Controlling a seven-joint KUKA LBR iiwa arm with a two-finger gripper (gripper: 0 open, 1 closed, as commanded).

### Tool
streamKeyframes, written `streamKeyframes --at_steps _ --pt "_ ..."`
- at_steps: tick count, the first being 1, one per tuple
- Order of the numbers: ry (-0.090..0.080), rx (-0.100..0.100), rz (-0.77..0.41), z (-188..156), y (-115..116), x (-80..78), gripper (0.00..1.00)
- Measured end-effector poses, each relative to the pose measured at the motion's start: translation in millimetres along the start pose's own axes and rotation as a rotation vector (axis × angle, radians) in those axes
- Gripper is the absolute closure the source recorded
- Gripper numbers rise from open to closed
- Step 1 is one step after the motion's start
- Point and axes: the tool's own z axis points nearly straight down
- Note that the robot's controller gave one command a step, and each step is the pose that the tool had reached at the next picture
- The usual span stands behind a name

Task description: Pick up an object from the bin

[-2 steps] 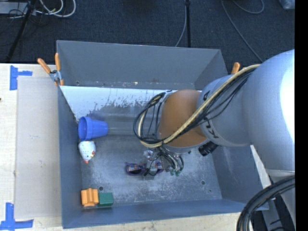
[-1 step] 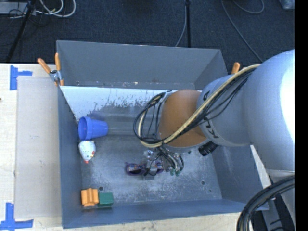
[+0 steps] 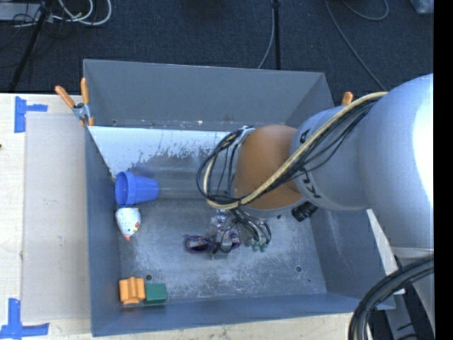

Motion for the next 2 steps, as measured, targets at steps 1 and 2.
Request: streamKeyframes --at_steps 1,2 --pt "-0.001 0.001 -0.085 -0.3 8.5 -25.4 1.00" --pt "-0.001 0.000 -0.100 -8.8 8.9 -28.1 1.00"
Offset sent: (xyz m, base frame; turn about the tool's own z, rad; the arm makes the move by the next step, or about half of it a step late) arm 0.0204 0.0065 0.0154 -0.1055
